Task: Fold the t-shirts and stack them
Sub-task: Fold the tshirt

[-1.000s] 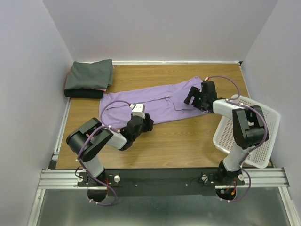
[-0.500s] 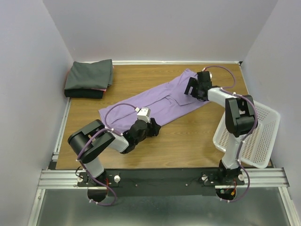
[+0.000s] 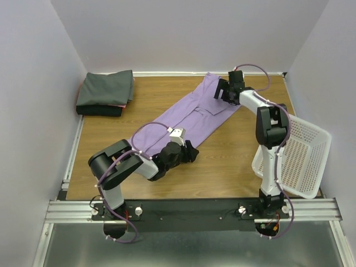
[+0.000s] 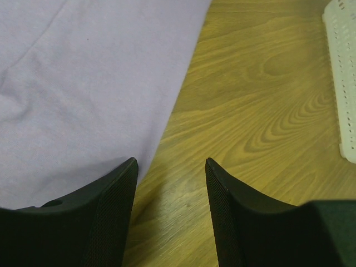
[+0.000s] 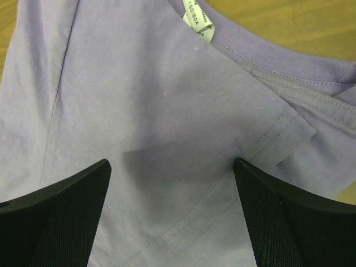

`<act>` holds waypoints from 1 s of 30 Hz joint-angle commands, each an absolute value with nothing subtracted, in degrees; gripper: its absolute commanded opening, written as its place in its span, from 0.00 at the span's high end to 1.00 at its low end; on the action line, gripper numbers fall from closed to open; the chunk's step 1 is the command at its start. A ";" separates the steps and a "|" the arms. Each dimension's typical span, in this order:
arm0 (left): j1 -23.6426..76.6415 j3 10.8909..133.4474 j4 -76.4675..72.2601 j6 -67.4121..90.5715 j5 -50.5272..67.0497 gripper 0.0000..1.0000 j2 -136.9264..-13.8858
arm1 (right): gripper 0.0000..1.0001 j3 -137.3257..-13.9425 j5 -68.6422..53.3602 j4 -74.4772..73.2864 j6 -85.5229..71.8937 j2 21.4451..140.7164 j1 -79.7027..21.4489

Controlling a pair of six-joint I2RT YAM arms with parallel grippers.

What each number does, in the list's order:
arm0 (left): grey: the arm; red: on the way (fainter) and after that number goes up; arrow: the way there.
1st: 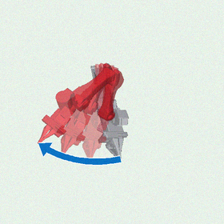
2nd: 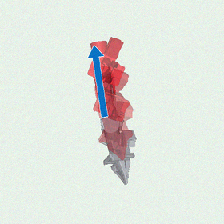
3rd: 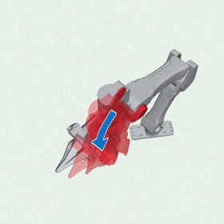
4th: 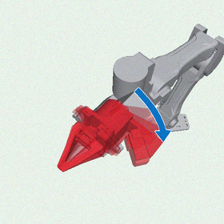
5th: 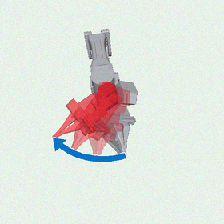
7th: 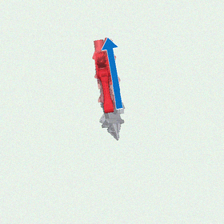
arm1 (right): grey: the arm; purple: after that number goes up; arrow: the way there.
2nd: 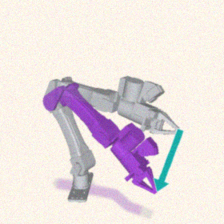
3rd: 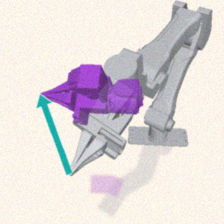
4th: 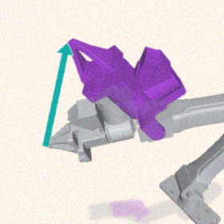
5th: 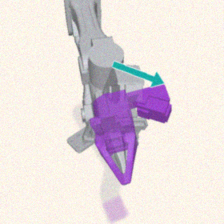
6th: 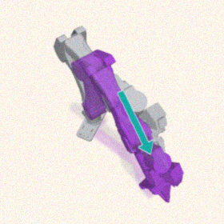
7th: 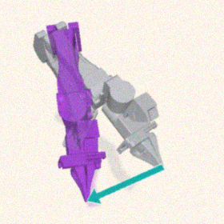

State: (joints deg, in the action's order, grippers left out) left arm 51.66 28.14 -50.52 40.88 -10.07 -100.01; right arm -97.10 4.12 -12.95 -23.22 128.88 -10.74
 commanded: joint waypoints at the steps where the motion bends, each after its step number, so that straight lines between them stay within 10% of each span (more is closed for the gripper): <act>1: 53.00 29.44 -51.68 42.89 -9.32 0.40 -101.51 | 0.02 -101.50 0.35 -19.33 -21.80 135.17 -10.37; 14: 53.53 31.30 -43.43 38.94 -18.01 0.39 -92.30 | 0.01 -108.64 -7.20 -20.39 -17.76 133.16 -10.46; 30: 55.46 16.53 -35.69 45.79 -25.40 0.39 -78.58 | 0.01 -85.89 -9.49 -13.54 -21.44 114.96 -17.84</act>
